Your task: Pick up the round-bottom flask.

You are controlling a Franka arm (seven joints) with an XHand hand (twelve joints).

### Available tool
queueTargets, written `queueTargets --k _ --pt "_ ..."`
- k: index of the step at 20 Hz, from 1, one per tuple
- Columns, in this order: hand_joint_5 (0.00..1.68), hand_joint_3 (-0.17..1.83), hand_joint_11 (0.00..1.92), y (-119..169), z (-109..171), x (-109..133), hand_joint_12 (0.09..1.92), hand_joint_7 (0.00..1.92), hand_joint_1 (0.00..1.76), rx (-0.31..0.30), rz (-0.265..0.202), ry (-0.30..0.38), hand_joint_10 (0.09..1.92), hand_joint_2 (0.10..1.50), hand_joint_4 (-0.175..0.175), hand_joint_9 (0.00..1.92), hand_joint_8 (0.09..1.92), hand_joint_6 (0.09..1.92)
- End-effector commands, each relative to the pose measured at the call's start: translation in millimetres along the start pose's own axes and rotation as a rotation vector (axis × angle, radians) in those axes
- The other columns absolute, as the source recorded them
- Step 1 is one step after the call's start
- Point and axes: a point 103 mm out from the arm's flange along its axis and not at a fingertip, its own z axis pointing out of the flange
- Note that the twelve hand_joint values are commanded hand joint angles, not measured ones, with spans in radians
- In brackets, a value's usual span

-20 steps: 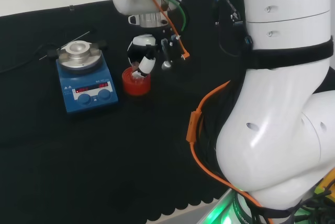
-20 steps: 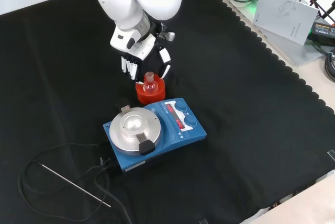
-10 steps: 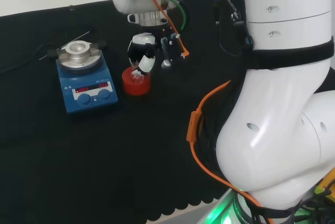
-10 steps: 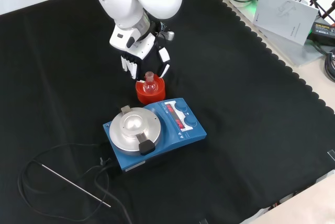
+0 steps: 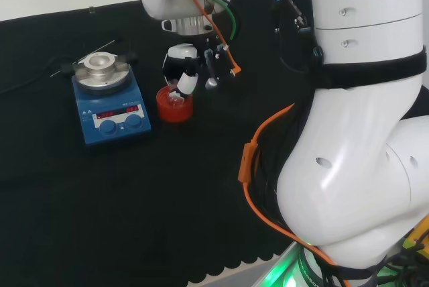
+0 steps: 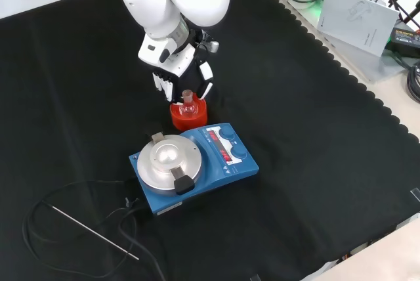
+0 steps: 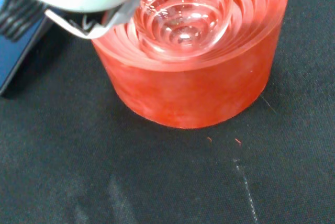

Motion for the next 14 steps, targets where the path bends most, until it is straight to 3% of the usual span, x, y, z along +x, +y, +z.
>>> queueTargets --k 1,7,14 --pt "0.87 0.96 1.13 1.4 1.5 1.3 1.16 1.15 1.02 0.0 -0.004 0.0 0.68 0.42 -0.175 1.31 0.88 1.0" --pt "0.89 0.96 1.15 8.9 2.1 7.5 1.15 1.17 1.03 -0.007 -0.005 -0.006 0.67 0.42 -0.175 1.32 0.87 0.99" --pt "1.0 0.97 1.33 9.8 6.1 6.2 1.03 1.34 1.1 -0.034 -0.005 -0.018 0.57 0.43 -0.175 1.46 0.72 0.9"
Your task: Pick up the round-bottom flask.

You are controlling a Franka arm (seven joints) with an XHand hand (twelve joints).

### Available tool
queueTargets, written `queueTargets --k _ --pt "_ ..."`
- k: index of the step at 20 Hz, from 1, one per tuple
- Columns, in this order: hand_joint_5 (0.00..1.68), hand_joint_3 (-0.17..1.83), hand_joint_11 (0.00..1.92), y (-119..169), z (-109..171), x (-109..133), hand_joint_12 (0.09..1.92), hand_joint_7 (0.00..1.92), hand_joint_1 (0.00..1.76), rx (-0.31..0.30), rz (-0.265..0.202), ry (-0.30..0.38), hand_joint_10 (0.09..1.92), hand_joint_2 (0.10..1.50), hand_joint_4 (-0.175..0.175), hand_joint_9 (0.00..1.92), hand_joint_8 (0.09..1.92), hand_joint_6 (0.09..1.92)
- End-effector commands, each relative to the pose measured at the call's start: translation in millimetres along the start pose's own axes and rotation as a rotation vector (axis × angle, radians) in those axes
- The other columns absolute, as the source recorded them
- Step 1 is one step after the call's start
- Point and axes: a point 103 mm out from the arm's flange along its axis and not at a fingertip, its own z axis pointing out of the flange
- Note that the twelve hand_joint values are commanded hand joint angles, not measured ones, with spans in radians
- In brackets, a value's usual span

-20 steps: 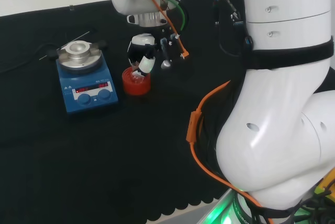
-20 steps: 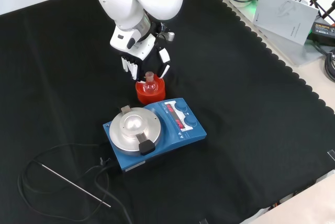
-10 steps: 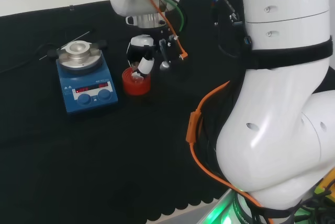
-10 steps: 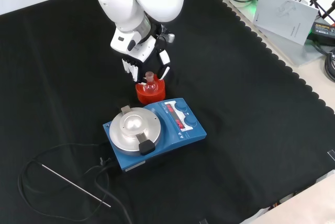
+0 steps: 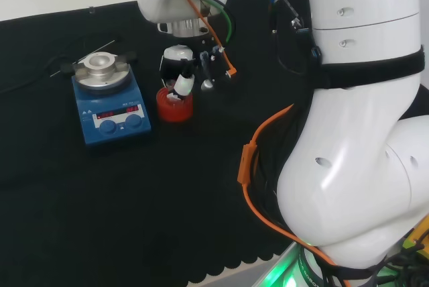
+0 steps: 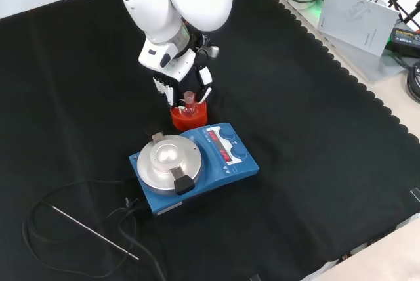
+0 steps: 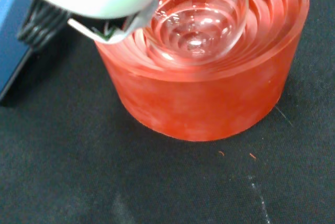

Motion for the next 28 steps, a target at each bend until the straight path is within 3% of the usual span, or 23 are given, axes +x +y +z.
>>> queueTargets --k 1,3,6,13,28 --pt "1.07 0.9 1.36 0 1 1 1.02 1.36 1.13 -0.019 -0.001 -0.011 0.55 0.5 -0.175 1.48 0.7 0.88" --pt "1.15 0.76 1.39 0 1 1 1.01 1.38 1.17 -0.022 0.001 -0.013 0.52 0.62 -0.175 1.5 0.68 0.84" --pt "1.2 0.71 1.44 0 -1 1 0.98 1.4 1.19 -0.035 0.002 -0.012 0.5 0.65 -0.175 1.52 0.67 0.8" --pt "1.15 0.75 1.53 -3 -7 0 0.93 1.41 1.31 -0.075 0.013 -0.013 0.43 0.61 -0.175 1.58 0.63 0.76" --pt "1.16 0.81 1.62 -8 -15 3 0.9 1.42 1.32 -0.088 0.019 0.0 0.39 0.57 -0.175 1.63 0.65 0.76"
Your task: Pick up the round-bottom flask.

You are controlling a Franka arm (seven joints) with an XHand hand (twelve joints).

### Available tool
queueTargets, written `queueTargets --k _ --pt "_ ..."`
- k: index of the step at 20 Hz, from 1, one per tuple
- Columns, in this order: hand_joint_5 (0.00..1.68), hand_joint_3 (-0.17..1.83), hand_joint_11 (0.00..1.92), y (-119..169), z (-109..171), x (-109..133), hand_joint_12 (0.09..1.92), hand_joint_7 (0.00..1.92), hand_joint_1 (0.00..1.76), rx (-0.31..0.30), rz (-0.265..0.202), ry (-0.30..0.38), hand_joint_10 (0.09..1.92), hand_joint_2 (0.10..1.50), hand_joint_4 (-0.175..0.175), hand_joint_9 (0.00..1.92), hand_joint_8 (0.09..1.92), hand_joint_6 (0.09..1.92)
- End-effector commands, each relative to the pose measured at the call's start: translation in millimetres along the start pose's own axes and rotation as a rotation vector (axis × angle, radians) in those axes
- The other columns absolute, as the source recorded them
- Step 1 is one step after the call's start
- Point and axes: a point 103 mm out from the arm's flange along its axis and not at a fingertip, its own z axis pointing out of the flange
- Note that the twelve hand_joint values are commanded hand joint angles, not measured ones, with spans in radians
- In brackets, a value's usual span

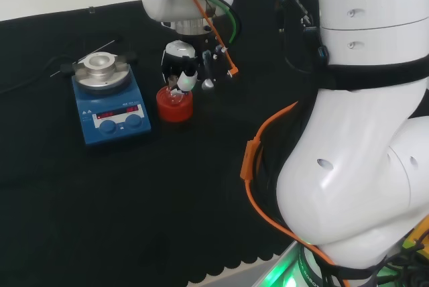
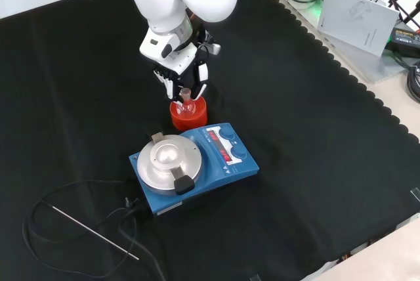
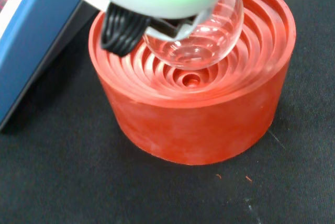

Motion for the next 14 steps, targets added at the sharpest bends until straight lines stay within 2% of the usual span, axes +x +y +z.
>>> queueTargets --k 1,14 --pt "1.16 0.81 1.62 -1 -7 3 0.9 1.42 1.32 -0.013 -0.003 -0.004 0.39 0.57 -0.175 1.64 0.65 0.76" --pt "1.17 0.84 1.64 -9 -21 12 0.9 1.42 1.32 -0.031 -0.007 -0.012 0.38 0.56 -0.175 1.64 0.66 0.76"
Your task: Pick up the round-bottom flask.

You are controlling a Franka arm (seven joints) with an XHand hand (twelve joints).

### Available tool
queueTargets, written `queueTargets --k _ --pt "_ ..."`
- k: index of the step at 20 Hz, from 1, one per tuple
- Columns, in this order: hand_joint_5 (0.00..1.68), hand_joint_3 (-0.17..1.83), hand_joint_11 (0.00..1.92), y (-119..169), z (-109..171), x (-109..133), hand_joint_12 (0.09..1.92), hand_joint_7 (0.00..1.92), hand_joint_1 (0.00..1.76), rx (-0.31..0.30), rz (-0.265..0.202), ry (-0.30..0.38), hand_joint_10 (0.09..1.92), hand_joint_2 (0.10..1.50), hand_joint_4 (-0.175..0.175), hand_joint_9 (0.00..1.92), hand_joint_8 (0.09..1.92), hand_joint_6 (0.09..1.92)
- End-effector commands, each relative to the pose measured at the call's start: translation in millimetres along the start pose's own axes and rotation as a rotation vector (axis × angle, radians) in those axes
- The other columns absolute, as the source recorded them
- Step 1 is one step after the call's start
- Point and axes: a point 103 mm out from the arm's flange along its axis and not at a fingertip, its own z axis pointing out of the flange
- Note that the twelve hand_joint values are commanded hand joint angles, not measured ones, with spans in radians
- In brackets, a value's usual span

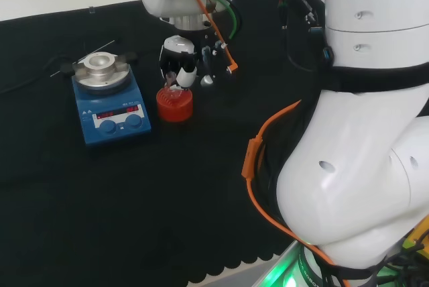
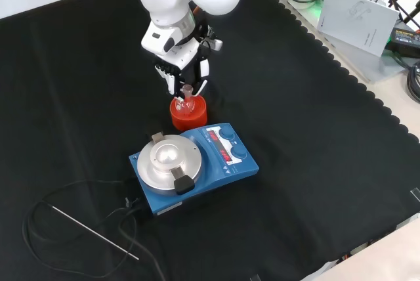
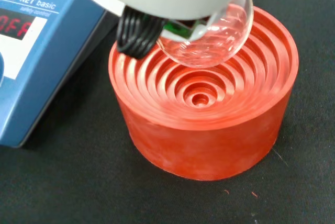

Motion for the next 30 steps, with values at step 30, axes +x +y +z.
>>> queueTargets --k 30 --pt "1.17 0.87 1.66 -16 -51 33 0.9 1.44 1.32 -0.038 -0.049 -0.06 0.37 0.54 -0.175 1.66 0.65 0.76"
